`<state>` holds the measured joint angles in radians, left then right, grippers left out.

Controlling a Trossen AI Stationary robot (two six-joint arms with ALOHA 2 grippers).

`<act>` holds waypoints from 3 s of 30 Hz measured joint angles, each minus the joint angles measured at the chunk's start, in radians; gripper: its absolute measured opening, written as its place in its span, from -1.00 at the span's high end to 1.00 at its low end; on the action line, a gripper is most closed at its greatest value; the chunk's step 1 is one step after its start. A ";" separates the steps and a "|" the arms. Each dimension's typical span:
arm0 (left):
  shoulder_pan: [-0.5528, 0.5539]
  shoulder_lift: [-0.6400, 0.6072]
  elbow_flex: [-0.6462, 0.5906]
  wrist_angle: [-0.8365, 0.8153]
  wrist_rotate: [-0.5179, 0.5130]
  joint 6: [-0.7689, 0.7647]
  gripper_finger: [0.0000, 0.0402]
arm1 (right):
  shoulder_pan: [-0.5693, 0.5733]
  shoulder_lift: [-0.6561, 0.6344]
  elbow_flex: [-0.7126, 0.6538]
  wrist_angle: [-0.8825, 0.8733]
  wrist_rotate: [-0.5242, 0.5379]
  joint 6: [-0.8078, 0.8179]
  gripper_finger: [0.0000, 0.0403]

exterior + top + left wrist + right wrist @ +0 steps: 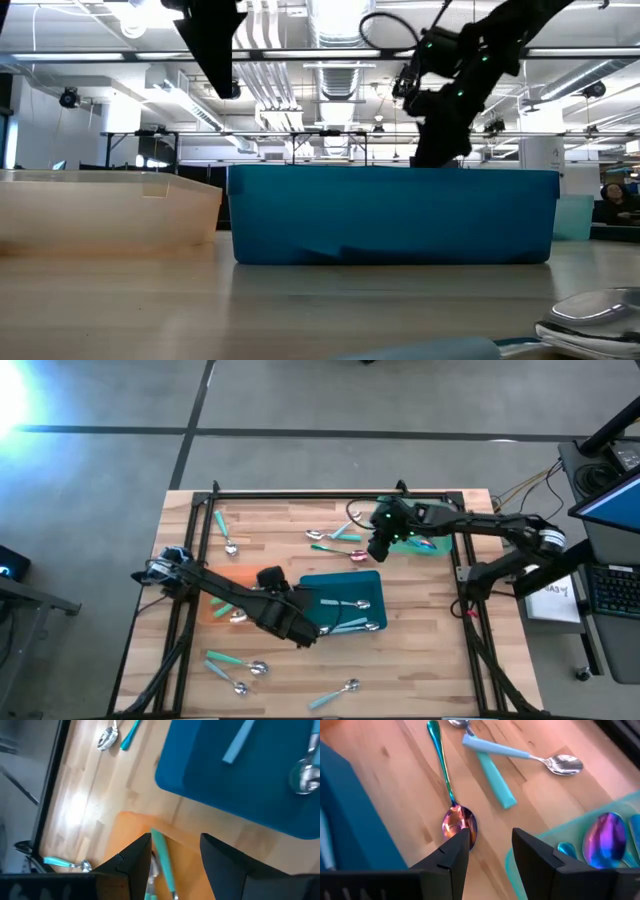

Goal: Sort silverware by color (type)
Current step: Put the light green spoon into the orange bin

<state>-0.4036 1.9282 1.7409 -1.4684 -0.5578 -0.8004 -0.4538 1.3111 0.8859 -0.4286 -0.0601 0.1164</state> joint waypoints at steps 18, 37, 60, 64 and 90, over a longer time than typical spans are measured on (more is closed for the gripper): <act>0.122 -0.054 -0.072 -0.016 -0.034 0.159 0.39 | -0.016 0.388 0.268 -0.080 0.008 -0.204 0.30; 0.175 -0.215 -0.403 0.528 -0.046 0.162 0.39 | -0.058 0.573 0.324 -0.007 0.001 -0.353 0.32; 0.168 -0.214 -0.744 1.628 -0.162 0.216 0.39 | -0.058 0.416 0.314 -0.068 -0.156 -0.340 0.68; 0.169 -0.214 -0.811 1.807 -0.212 0.252 0.39 | -0.054 0.352 0.314 -0.062 -0.186 -0.312 0.68; 0.218 -0.214 -1.023 2.493 -0.369 0.582 0.12 | 0.133 0.142 0.314 0.049 -0.325 -0.176 0.68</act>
<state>-0.1856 1.7145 0.7181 1.0243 -0.9270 -0.2182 -0.3204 1.4530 1.1999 -0.3797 -0.3847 -0.0597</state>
